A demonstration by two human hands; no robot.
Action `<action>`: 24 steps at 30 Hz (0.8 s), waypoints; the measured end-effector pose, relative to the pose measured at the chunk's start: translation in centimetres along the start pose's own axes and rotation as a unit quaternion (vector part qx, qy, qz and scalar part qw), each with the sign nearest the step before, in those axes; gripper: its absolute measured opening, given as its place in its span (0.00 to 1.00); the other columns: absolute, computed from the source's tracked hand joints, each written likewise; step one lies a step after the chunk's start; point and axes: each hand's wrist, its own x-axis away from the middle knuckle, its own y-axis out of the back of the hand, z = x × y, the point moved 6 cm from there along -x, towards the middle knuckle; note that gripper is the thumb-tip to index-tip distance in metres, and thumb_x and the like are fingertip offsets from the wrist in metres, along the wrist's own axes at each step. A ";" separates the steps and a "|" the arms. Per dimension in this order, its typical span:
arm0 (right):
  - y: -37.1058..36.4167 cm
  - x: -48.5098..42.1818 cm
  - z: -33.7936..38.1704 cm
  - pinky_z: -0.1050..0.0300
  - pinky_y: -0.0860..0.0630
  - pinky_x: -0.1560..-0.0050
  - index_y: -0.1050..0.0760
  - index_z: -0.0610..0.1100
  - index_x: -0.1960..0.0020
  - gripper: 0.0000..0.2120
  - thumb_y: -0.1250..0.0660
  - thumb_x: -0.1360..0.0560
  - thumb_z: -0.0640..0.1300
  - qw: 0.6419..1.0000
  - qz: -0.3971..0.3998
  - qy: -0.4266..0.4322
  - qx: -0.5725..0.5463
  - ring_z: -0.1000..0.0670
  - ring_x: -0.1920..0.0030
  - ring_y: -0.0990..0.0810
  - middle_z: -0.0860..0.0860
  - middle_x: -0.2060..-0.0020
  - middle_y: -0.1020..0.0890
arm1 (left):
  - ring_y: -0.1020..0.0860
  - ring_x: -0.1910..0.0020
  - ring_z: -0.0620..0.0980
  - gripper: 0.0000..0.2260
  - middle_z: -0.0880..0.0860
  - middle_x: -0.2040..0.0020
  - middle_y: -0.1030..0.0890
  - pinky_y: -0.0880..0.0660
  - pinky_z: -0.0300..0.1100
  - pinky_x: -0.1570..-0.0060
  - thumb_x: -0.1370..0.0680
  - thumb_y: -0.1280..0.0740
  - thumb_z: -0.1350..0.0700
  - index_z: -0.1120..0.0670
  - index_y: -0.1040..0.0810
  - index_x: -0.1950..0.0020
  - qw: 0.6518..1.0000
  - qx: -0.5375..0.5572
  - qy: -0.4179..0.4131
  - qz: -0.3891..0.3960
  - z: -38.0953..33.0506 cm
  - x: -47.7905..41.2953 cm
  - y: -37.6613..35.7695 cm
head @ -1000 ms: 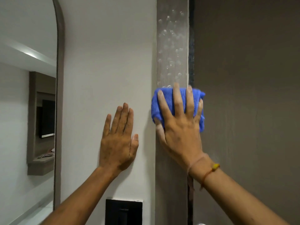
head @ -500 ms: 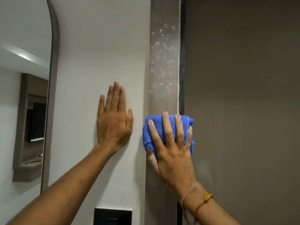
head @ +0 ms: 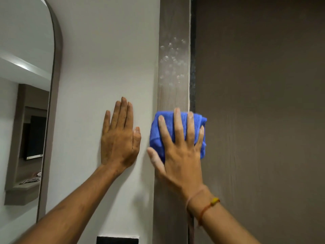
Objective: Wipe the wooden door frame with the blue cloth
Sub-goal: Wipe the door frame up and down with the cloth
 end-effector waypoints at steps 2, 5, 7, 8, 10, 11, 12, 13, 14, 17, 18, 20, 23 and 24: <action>-0.4 2.0 0.1 0.27 0.51 0.31 0.46 0.51 0.25 0.35 0.58 0.26 0.69 1.000 0.017 -0.004 -0.007 0.38 0.25 0.55 0.43 0.25 0.45 | 0.53 0.24 0.53 0.29 0.58 0.23 0.51 0.53 0.54 0.26 0.23 0.53 0.50 0.60 0.53 0.24 1.000 0.001 0.001 -0.001 -0.1 0.0 0.1; -0.1 1.3 -0.1 0.24 0.50 0.33 0.46 0.52 0.25 0.34 0.62 0.25 0.67 1.000 0.023 -0.007 -0.013 0.38 0.26 0.53 0.43 0.25 0.44 | 0.52 0.24 0.54 0.29 0.59 0.23 0.51 0.53 0.55 0.26 0.23 0.53 0.50 0.60 0.52 0.24 1.000 0.002 -0.003 -0.001 -0.2 0.0 0.2; 0.5 -1.2 -0.3 0.24 0.48 0.34 0.45 0.52 0.25 0.29 0.57 0.23 0.62 1.000 0.004 -0.003 -0.012 0.37 0.26 0.51 0.43 0.25 0.43 | 0.52 0.24 0.54 0.29 0.59 0.23 0.50 0.52 0.55 0.26 0.23 0.53 0.50 0.60 0.52 0.24 1.000 0.001 -0.003 0.002 -0.1 0.1 0.2; 0.9 -2.9 -0.6 0.24 0.49 0.34 0.46 0.52 0.25 0.27 0.54 0.22 0.60 1.000 -0.009 -0.004 -0.011 0.37 0.25 0.51 0.44 0.25 0.44 | 0.52 0.24 0.54 0.29 0.59 0.23 0.50 0.53 0.55 0.26 0.23 0.53 0.50 0.60 0.52 0.24 1.000 0.000 -0.003 0.002 -0.1 0.1 0.1; 1.7 -6.7 -1.1 0.25 0.52 0.32 0.48 0.52 0.25 0.26 0.49 0.21 0.57 1.000 -0.028 -0.009 -0.007 0.38 0.25 0.53 0.44 0.24 0.46 | 0.52 0.24 0.54 0.29 0.59 0.23 0.50 0.53 0.54 0.26 0.23 0.53 0.49 0.60 0.52 0.24 1.000 -0.002 -0.003 0.002 0.0 0.0 0.0; 2.0 -8.3 -1.2 0.25 0.53 0.32 0.48 0.52 0.25 0.26 0.48 0.21 0.56 0.999 -0.034 -0.008 -0.004 0.38 0.25 0.54 0.44 0.24 0.46 | 0.52 0.24 0.54 0.29 0.59 0.23 0.50 0.53 0.54 0.26 0.23 0.53 0.49 0.60 0.52 0.24 1.000 -0.001 -0.003 0.001 0.0 0.0 0.0; 2.3 -9.5 -1.3 0.26 0.53 0.32 0.49 0.52 0.25 0.26 0.48 0.21 0.56 0.999 -0.039 -0.006 -0.002 0.38 0.25 0.54 0.44 0.24 0.47 | 0.52 0.24 0.54 0.29 0.59 0.23 0.50 0.53 0.54 0.26 0.23 0.53 0.49 0.59 0.52 0.24 1.000 0.000 -0.004 -0.001 0.0 -0.1 0.0; 2.3 -10.0 -1.2 0.26 0.53 0.31 0.49 0.52 0.25 0.27 0.48 0.21 0.56 0.999 -0.044 -0.006 -0.002 0.38 0.25 0.54 0.44 0.24 0.47 | 0.52 0.24 0.54 0.29 0.59 0.23 0.50 0.53 0.54 0.26 0.23 0.53 0.49 0.59 0.52 0.24 1.000 0.001 -0.004 -0.004 0.1 -0.1 0.0; 2.3 -9.9 -1.2 0.27 0.53 0.31 0.48 0.52 0.25 0.27 0.47 0.21 0.56 0.999 -0.050 -0.007 -0.003 0.38 0.25 0.54 0.44 0.24 0.46 | 0.52 0.24 0.54 0.29 0.59 0.23 0.50 0.53 0.54 0.26 0.23 0.53 0.49 0.59 0.52 0.24 1.000 0.001 -0.004 -0.005 0.1 -0.1 0.1; 1.5 -6.8 -0.8 0.27 0.51 0.31 0.46 0.52 0.25 0.27 0.44 0.23 0.55 0.997 -0.067 -0.018 -0.015 0.37 0.25 0.52 0.44 0.24 0.45 | 0.52 0.24 0.54 0.29 0.59 0.23 0.50 0.53 0.55 0.26 0.23 0.53 0.49 0.59 0.52 0.24 1.000 -0.002 -0.006 -0.001 0.0 0.1 0.0; 1.2 -5.6 -0.6 0.27 0.50 0.32 0.45 0.52 0.26 0.28 0.43 0.23 0.55 0.998 -0.065 -0.019 -0.016 0.37 0.26 0.50 0.43 0.25 0.43 | 0.52 0.24 0.54 0.29 0.59 0.23 0.50 0.53 0.55 0.26 0.23 0.53 0.49 0.60 0.53 0.24 1.000 -0.002 -0.006 -0.001 0.0 0.1 0.0; 0.8 -3.7 -0.3 0.27 0.47 0.33 0.44 0.51 0.26 0.28 0.42 0.24 0.54 0.998 -0.055 -0.013 -0.008 0.36 0.26 0.47 0.42 0.25 0.41 | 0.53 0.24 0.54 0.30 0.59 0.23 0.51 0.54 0.54 0.26 0.24 0.52 0.49 0.59 0.54 0.25 1.000 -0.003 -0.010 0.004 -0.1 -0.3 0.1; 0.8 -3.5 -0.5 0.26 0.44 0.33 0.44 0.51 0.26 0.27 0.44 0.23 0.55 1.000 -0.030 0.005 -0.002 0.35 0.26 0.47 0.42 0.25 0.41 | 0.57 0.24 0.52 0.30 0.59 0.23 0.53 0.58 0.52 0.26 0.23 0.51 0.50 0.59 0.55 0.24 1.000 -0.007 -0.024 0.007 -0.4 -1.6 0.2; 0.9 -4.0 -0.7 0.26 0.43 0.34 0.45 0.51 0.26 0.27 0.45 0.23 0.55 1.000 -0.024 0.015 0.004 0.35 0.26 0.47 0.42 0.25 0.42 | 0.57 0.24 0.51 0.30 0.58 0.23 0.54 0.58 0.51 0.26 0.23 0.51 0.50 0.59 0.56 0.24 1.000 -0.007 -0.027 0.006 -0.5 -2.2 0.3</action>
